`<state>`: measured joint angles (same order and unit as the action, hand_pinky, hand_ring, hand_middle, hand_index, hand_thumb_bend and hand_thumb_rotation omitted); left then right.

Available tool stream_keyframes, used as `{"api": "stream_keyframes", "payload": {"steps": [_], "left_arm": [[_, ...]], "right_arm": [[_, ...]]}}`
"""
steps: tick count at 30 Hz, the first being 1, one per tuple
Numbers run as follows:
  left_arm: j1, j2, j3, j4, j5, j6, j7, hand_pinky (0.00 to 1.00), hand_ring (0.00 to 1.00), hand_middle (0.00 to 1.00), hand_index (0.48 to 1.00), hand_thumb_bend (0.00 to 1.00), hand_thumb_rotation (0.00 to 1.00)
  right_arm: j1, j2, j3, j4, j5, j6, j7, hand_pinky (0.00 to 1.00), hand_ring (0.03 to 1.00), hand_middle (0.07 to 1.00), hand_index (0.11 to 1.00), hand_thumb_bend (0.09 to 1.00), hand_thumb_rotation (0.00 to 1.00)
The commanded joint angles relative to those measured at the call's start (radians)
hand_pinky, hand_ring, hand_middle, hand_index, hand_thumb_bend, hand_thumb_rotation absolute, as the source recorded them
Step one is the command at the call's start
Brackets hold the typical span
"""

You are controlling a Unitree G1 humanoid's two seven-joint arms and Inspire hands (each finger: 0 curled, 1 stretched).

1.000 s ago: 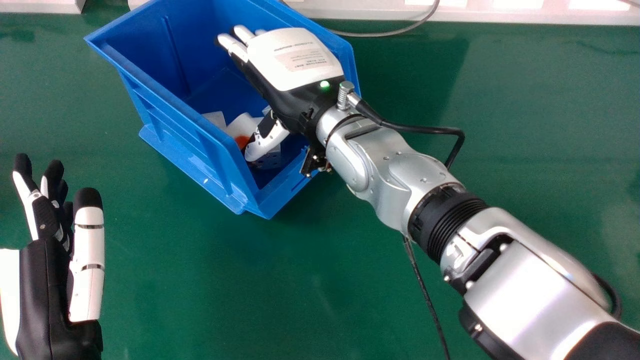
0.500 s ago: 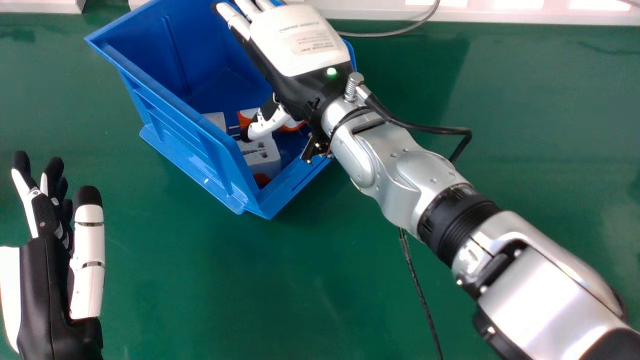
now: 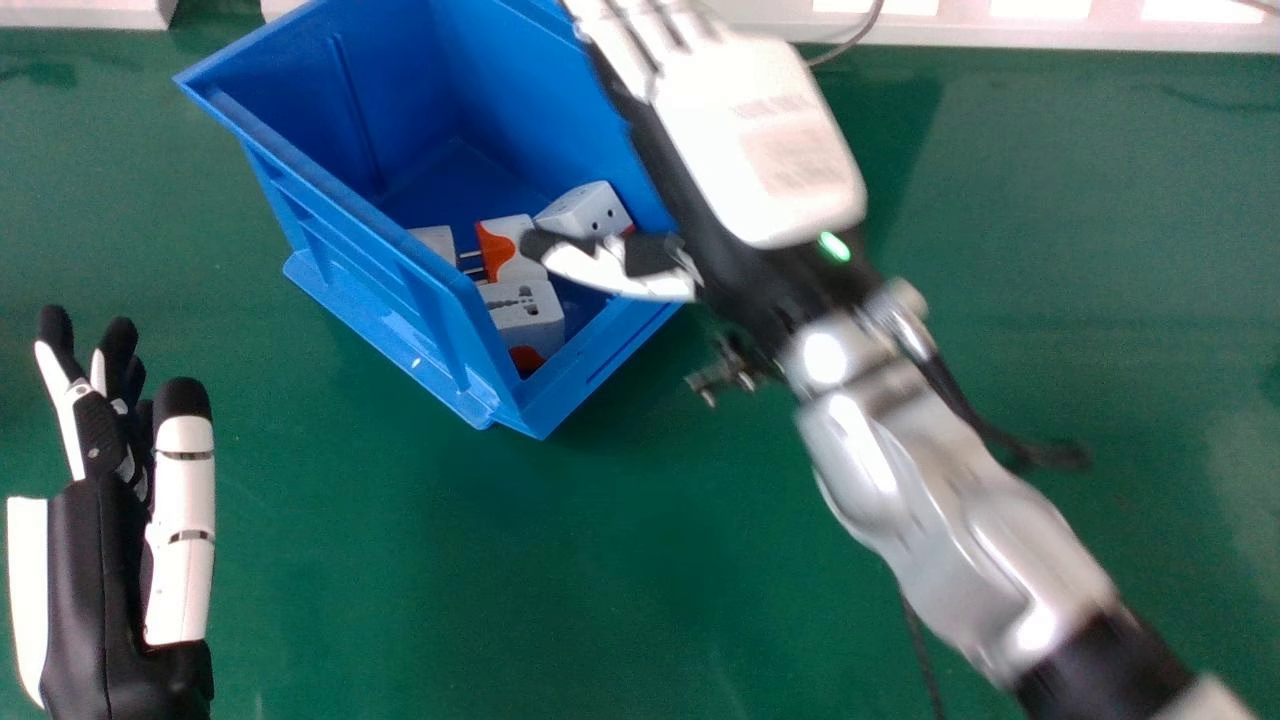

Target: Pick all objects and put in blue box

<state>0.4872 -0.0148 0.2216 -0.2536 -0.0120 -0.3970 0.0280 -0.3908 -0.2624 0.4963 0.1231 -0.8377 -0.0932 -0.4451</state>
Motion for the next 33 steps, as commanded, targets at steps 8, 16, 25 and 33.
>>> {"api": "stream_keyframes", "payload": {"steps": [8, 16, 25, 33], "left_arm": [[0.037, 0.003, -0.010, 0.038, -0.002, -0.107, -0.025, 1.00, 1.00, 1.00, 0.997, 0.45, 0.80], [0.087, -0.013, -0.040, 0.006, 0.056, -0.115, -0.014, 1.00, 0.99, 0.98, 0.985, 0.39, 0.84], [0.065, -0.025, -0.098, -0.002, 0.060, -0.102, -0.009, 1.00, 0.99, 0.98, 0.974, 0.38, 0.80], [0.036, -0.023, -0.116, -0.005, 0.096, -0.076, 0.014, 1.00, 1.00, 0.98, 0.976, 0.40, 0.80]], "right_arm": [[0.471, -0.056, -0.170, -0.288, 0.151, -0.217, -0.092, 0.93, 0.992, 0.999, 0.986, 0.345, 0.57], [0.654, -0.002, -0.328, -0.264, 0.347, -0.359, -0.100, 0.99, 1.000, 1.000, 1.000, 0.348, 0.97], [0.667, 0.007, -0.402, -0.247, 0.436, -0.385, 0.026, 0.99, 1.000, 1.000, 1.000, 0.390, 1.00], [0.622, 0.018, -0.432, -0.180, 0.529, -0.418, 0.133, 0.99, 1.000, 1.000, 1.000, 0.426, 1.00]]}}
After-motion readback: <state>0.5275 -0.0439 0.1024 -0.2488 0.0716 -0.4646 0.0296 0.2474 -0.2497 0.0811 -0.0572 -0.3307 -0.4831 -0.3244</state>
